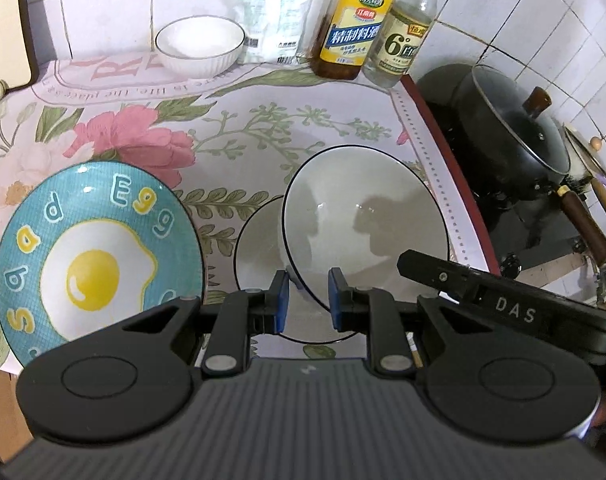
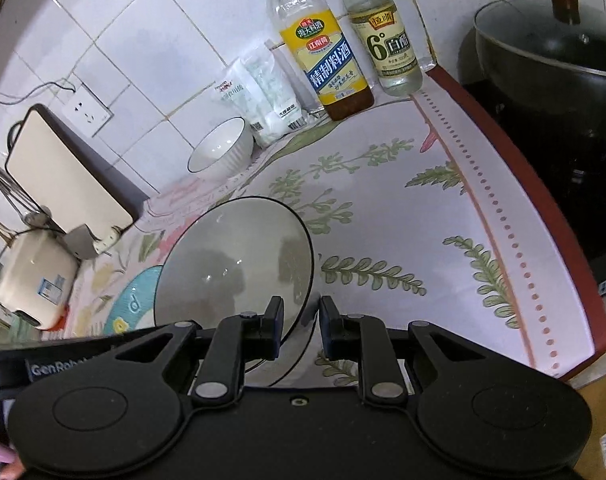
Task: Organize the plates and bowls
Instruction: 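Lower the white bowl into the large bowl and open both grippers, then withdraw both tools toward the remaining small white bowl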
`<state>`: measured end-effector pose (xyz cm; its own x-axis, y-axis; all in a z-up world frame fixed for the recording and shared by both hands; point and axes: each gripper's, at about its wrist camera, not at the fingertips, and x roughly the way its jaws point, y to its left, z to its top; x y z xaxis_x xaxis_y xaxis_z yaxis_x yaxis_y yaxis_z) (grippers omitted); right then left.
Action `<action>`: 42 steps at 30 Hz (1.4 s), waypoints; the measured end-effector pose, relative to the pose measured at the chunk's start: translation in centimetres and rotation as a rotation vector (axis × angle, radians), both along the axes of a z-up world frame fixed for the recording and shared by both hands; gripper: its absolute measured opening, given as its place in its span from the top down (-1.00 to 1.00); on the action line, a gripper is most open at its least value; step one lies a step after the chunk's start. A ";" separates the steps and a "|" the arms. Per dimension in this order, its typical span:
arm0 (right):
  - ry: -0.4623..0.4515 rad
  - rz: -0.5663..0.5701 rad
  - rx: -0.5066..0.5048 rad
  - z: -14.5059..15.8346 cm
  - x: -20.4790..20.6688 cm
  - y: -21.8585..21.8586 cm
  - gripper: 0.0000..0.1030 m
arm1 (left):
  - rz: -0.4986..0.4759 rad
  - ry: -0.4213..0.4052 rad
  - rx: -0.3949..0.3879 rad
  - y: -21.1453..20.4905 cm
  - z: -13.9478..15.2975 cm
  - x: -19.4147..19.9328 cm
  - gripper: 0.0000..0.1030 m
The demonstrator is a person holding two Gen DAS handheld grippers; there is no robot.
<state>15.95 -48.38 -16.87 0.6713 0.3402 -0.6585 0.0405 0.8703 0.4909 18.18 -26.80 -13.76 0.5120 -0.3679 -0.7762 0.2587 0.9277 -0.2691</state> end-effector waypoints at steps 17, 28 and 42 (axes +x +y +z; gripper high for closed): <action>-0.023 0.071 -0.232 -0.2 0.9 4.1 0.56 | 0.019 0.097 0.032 1.1 -2.1 1.7 0.63; -0.061 0.094 -0.348 -0.4 0.3 5.6 0.54 | 0.026 0.100 0.070 0.7 -1.9 1.0 0.61; -0.152 0.059 -0.281 1.8 -1.8 4.8 0.27 | 0.015 0.089 0.068 1.9 -0.3 0.5 0.14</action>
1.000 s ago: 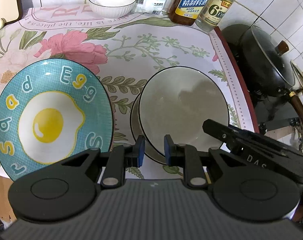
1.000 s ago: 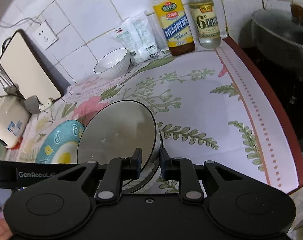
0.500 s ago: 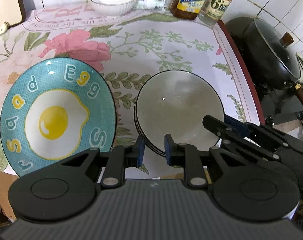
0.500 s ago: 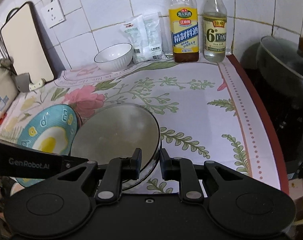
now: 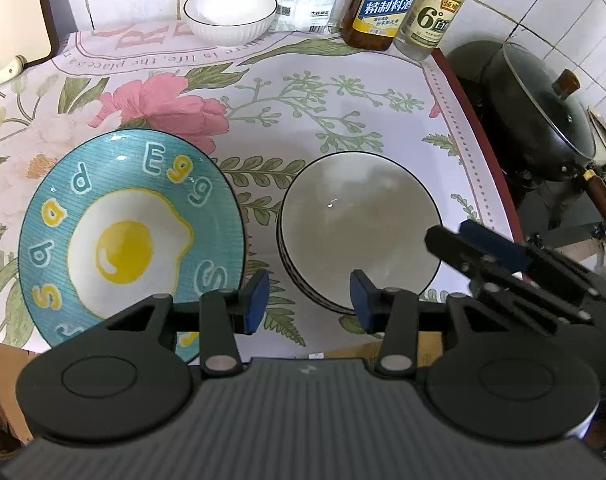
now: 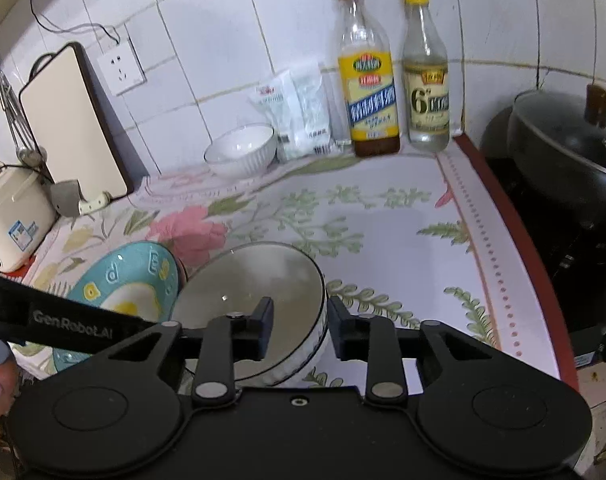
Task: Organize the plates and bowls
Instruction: 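Withdraw both tools toward the remaining small white bowl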
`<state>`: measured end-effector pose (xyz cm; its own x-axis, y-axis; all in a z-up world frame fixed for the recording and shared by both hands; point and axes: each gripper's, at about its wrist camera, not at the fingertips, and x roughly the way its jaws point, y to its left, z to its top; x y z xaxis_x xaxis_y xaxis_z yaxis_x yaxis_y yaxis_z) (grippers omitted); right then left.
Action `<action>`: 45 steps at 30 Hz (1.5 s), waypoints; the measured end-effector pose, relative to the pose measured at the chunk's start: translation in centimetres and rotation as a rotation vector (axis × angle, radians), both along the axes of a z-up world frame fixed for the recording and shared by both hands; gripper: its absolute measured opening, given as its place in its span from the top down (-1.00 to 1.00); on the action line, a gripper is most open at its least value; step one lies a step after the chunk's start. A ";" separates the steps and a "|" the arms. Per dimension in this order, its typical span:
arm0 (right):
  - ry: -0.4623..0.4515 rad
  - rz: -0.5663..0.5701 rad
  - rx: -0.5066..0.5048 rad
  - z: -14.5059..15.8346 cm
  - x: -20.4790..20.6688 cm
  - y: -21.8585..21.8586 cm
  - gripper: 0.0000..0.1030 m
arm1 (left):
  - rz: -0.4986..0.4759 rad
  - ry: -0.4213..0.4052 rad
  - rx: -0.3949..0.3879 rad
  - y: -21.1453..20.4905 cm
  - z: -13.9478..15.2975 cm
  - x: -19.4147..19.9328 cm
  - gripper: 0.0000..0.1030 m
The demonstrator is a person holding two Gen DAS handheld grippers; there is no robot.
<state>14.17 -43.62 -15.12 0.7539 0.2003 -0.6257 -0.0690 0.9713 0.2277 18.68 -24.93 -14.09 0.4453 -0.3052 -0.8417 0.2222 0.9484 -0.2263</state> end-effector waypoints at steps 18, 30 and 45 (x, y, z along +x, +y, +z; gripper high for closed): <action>-0.119 0.083 0.021 7.0 2.4 3.0 -0.36 | -0.009 -0.083 -0.040 5.8 6.6 1.6 0.10; -0.120 0.238 -0.029 7.4 13.0 5.1 -0.45 | 0.054 -0.216 -0.107 12.0 4.6 9.2 -0.01; 0.055 0.202 0.220 1.2 26.0 3.9 -0.55 | 0.146 -0.266 -0.186 13.3 0.5 19.6 -0.18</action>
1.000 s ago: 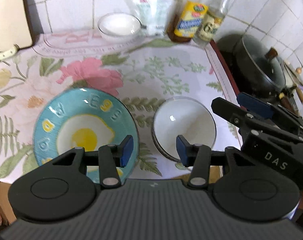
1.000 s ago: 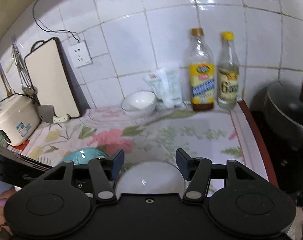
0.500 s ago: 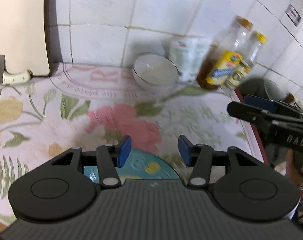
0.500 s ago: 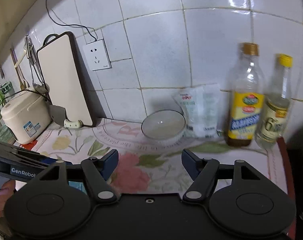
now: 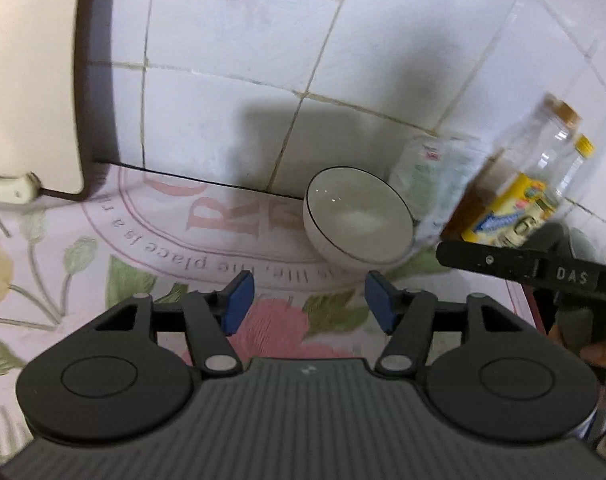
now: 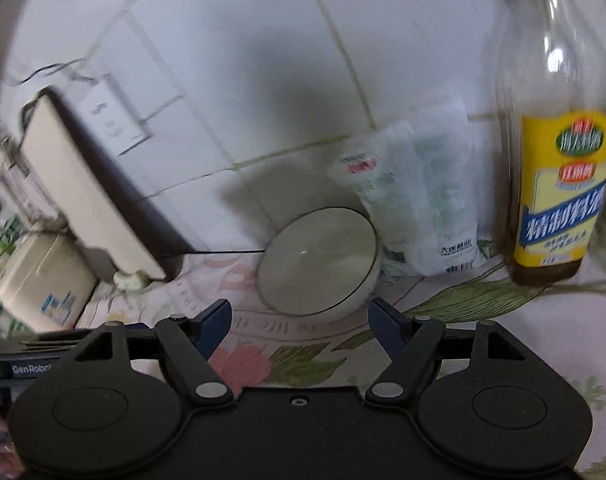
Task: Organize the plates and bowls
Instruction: 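Withdraw both tools toward the remaining small white bowl, then close both grippers on the rim of the small white bowl, then lift the small bowl with both grippers and carry it over the bowl stack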
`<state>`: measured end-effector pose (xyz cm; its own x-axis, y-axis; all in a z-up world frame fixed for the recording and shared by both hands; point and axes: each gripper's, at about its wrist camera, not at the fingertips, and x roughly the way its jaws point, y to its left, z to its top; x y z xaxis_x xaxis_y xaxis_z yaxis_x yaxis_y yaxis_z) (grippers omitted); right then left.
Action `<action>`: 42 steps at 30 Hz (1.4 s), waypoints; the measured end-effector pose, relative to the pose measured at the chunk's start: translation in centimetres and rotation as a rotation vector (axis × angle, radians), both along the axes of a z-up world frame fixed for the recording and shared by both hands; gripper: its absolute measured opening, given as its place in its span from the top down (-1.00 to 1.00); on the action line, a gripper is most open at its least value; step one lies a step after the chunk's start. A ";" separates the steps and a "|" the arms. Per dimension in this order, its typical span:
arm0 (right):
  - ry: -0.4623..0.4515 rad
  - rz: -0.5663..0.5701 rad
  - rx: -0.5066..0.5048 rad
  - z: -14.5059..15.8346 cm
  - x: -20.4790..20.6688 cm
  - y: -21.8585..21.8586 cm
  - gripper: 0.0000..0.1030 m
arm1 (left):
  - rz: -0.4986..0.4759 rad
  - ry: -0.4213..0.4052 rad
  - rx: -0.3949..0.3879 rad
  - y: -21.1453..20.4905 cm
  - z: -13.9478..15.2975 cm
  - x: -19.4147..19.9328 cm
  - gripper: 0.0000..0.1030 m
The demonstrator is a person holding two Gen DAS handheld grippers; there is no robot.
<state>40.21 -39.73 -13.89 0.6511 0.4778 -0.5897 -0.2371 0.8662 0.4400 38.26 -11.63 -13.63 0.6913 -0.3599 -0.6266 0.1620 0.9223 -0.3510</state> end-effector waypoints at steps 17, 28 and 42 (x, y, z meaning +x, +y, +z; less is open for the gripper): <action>0.142 -0.150 0.010 -5.0 6.0 1.8 0.09 | 0.049 0.158 -0.057 -3.2 -4.2 8.9 0.37; 0.201 -0.227 0.001 -5.9 6.8 1.7 0.55 | 0.083 0.159 -0.022 -4.5 -3.8 8.4 0.75; 0.224 -0.212 0.011 -1.0 2.1 2.9 0.58 | 0.070 0.168 0.057 -5.2 2.1 2.0 0.76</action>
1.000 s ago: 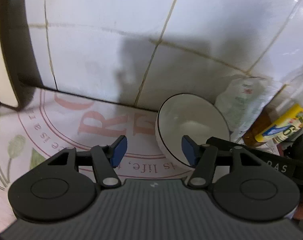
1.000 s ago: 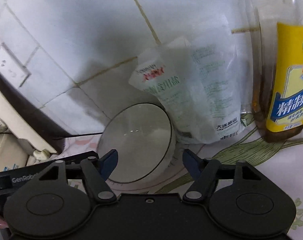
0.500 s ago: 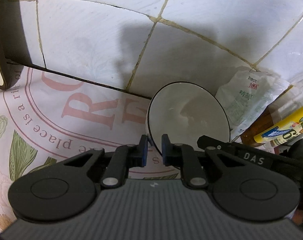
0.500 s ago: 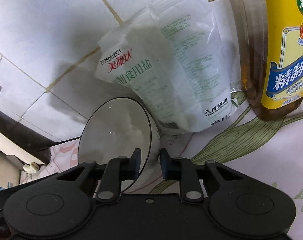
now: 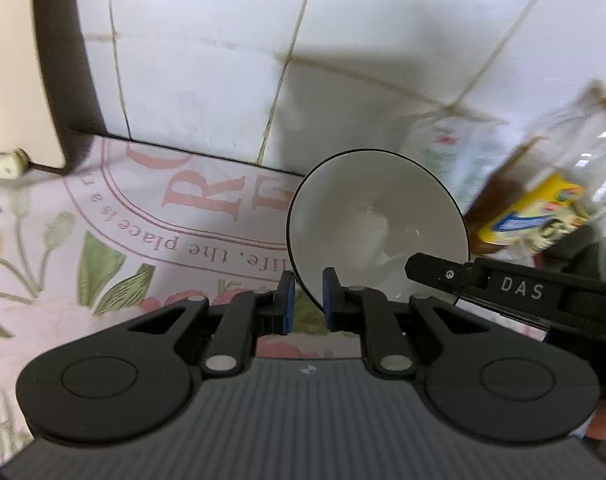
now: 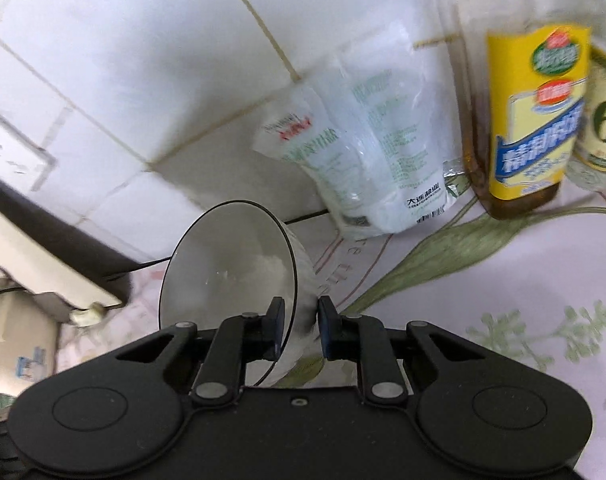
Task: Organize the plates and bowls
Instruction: 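Lift the small bowl with both grippers and carry it over the bowl stack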
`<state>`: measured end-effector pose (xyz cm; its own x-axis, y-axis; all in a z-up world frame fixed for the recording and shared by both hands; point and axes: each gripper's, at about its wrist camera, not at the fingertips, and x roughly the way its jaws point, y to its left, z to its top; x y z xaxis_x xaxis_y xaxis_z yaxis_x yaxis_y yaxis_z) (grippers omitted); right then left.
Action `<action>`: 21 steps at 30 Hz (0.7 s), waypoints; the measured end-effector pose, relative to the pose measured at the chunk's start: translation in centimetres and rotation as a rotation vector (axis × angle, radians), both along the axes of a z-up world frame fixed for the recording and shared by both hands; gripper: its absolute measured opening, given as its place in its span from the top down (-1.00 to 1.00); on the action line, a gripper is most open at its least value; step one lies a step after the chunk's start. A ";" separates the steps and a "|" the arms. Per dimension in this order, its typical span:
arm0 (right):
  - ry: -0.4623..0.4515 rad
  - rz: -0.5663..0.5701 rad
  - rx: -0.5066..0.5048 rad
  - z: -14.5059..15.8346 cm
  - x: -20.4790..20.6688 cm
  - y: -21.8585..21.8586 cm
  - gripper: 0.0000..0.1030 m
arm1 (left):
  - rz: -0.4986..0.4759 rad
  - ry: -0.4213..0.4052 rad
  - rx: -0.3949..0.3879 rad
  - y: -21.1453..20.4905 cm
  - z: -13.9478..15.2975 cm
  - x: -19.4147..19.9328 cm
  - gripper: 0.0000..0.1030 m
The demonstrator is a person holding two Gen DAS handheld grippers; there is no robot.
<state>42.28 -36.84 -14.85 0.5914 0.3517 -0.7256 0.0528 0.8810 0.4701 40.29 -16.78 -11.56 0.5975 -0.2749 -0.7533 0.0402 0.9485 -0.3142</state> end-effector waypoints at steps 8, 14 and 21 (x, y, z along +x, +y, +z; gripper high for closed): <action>-0.104 0.020 0.016 6.0 -8.2 -1.5 0.57 | -0.046 -0.048 0.016 -0.6 6.2 -7.3 0.75; -0.132 0.013 0.025 8.4 -14.0 -2.8 0.57 | -0.095 -0.043 0.028 -1.3 8.2 -12.2 0.74; -0.153 -0.020 0.037 8.9 -19.9 -4.4 0.57 | -0.146 -0.062 0.056 -3.1 9.4 -17.3 0.74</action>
<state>22.36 -41.23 -5.92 0.7011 0.3634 -0.6134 -0.0047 0.8627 0.5057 22.99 -19.90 -2.13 0.6001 -0.3213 -0.7325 0.1968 0.9469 -0.2541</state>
